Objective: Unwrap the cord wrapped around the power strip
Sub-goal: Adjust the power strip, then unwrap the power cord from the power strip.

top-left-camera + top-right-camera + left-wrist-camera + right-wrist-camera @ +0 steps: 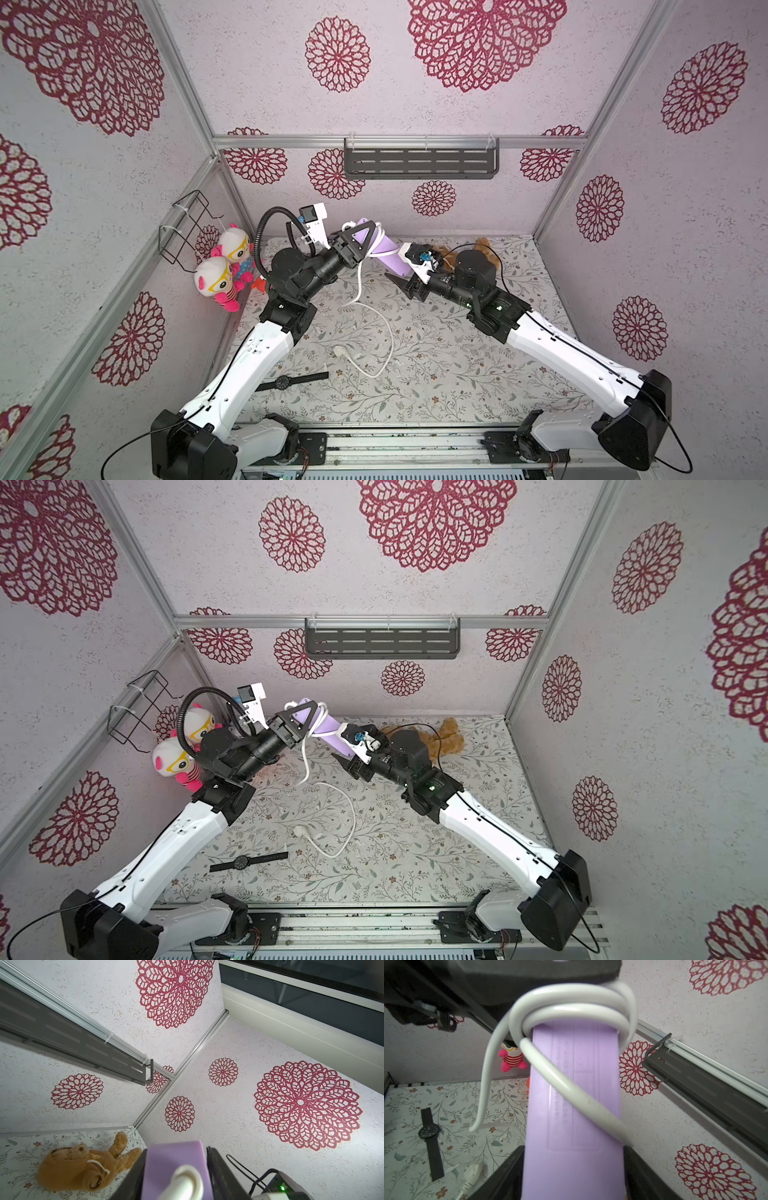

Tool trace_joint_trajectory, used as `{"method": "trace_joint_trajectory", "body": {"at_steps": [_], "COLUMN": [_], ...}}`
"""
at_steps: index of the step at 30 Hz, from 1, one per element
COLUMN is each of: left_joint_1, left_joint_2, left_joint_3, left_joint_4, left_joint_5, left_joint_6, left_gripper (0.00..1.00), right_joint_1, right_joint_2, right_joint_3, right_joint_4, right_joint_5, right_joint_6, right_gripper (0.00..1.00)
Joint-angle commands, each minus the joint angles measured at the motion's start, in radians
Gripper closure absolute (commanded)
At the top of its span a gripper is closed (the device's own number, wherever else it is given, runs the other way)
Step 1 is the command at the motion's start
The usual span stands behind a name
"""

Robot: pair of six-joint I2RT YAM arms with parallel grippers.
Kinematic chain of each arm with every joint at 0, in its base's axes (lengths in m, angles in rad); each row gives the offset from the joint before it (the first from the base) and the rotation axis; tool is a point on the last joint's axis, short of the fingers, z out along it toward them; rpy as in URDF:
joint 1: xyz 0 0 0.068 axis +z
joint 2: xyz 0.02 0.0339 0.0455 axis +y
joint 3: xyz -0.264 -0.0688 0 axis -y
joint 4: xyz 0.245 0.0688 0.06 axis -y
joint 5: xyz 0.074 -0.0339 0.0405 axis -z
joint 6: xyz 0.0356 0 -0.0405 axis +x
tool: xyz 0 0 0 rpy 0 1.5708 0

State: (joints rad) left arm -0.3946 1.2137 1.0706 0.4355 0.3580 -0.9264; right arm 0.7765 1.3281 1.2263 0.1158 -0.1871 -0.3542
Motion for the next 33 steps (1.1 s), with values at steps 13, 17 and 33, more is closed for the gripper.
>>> {"method": "trace_joint_trajectory", "body": {"at_steps": [13,17,33], "left_joint_1": [-0.006,-0.005,-0.063], "left_joint_2": [0.023,0.017,-0.102], "left_joint_3": [-0.005,-0.036,-0.132], "left_joint_4": [0.102,0.099,-0.451], "left_joint_5": [0.018,-0.028,-0.191], "left_joint_6": [-0.052,-0.051,0.435], "left_gripper": [1.00,0.45,0.02], "right_joint_1": [0.003,-0.013,-0.072], "right_joint_2": [0.002,-0.001,-0.035], "right_joint_3": [0.001,-0.018,-0.091], "right_joint_4": [0.069,0.086,0.030], "right_joint_5": [0.056,0.076,0.089], "right_joint_6": [0.037,0.074,0.139], "right_gripper": [0.76,1.00,1.00]}}
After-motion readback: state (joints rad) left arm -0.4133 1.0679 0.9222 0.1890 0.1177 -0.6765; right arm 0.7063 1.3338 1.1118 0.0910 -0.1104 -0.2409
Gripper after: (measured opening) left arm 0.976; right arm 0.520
